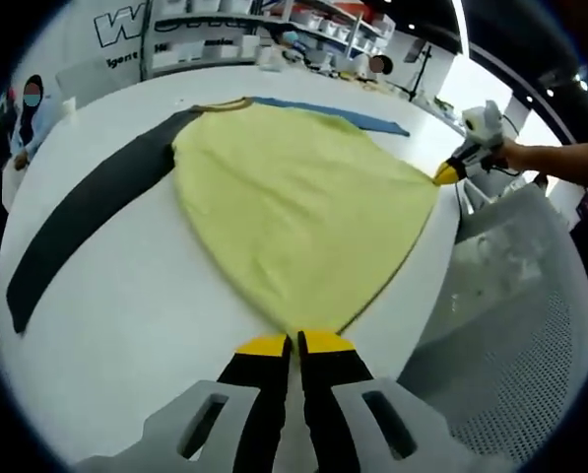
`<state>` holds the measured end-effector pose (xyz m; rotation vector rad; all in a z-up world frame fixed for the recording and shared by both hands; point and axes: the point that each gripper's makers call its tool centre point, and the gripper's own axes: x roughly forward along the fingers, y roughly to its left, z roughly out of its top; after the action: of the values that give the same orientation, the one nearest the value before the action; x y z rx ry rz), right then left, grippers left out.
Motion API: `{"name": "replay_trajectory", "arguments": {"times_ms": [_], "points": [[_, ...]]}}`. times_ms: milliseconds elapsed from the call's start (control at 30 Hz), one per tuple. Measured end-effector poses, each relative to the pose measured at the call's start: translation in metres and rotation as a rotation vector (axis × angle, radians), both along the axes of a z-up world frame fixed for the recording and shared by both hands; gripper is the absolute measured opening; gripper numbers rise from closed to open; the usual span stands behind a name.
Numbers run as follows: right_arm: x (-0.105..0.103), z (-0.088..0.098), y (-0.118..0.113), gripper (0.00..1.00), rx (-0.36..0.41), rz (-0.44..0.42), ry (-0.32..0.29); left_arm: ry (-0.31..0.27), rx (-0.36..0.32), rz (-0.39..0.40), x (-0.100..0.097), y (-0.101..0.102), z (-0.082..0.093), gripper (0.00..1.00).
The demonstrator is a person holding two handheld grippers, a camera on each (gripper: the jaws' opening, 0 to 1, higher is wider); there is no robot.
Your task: Fold the garment on the visible template until the final outline fits inside the template.
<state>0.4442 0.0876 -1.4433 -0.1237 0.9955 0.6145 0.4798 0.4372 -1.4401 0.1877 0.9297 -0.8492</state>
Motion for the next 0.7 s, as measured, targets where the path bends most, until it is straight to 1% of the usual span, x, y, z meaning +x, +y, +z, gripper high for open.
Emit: {"name": "replay_trajectory", "arguments": {"times_ms": [133, 200, 300, 333, 467, 533, 633, 667, 700], "points": [[0.002, 0.001, 0.000, 0.00, 0.008, -0.018, -0.003, -0.019, -0.001, -0.008, 0.001, 0.000, 0.001, 0.05], [0.003, 0.001, 0.000, 0.00, -0.004, -0.008, -0.017, -0.047, 0.004, -0.015, 0.002, 0.001, 0.003, 0.05], [0.004, 0.002, -0.002, 0.00, -0.028, 0.007, -0.040, -0.076, 0.016, -0.011, 0.006, 0.005, 0.006, 0.03], [0.004, 0.003, -0.002, 0.00, -0.032, 0.010, -0.046, -0.088, 0.002, -0.007, 0.008, 0.006, 0.009, 0.04], [0.008, 0.007, -0.007, 0.00, -0.038, 0.005, -0.074, -0.101, -0.012, 0.021, 0.017, 0.013, 0.014, 0.09], [0.011, 0.010, -0.009, 0.00, -0.039, -0.002, -0.086, -0.114, -0.014, 0.029, 0.019, 0.013, 0.019, 0.12], [0.018, 0.017, -0.010, 0.08, -0.035, -0.012, -0.121, -0.148, -0.012, 0.032, 0.028, 0.016, 0.022, 0.16], [0.022, 0.019, -0.011, 0.12, -0.034, -0.017, -0.139, -0.167, -0.003, 0.035, 0.031, 0.017, 0.023, 0.20], [0.024, 0.021, -0.011, 0.15, -0.035, -0.019, -0.144, -0.188, 0.001, 0.039, 0.036, 0.017, 0.025, 0.25]]}}
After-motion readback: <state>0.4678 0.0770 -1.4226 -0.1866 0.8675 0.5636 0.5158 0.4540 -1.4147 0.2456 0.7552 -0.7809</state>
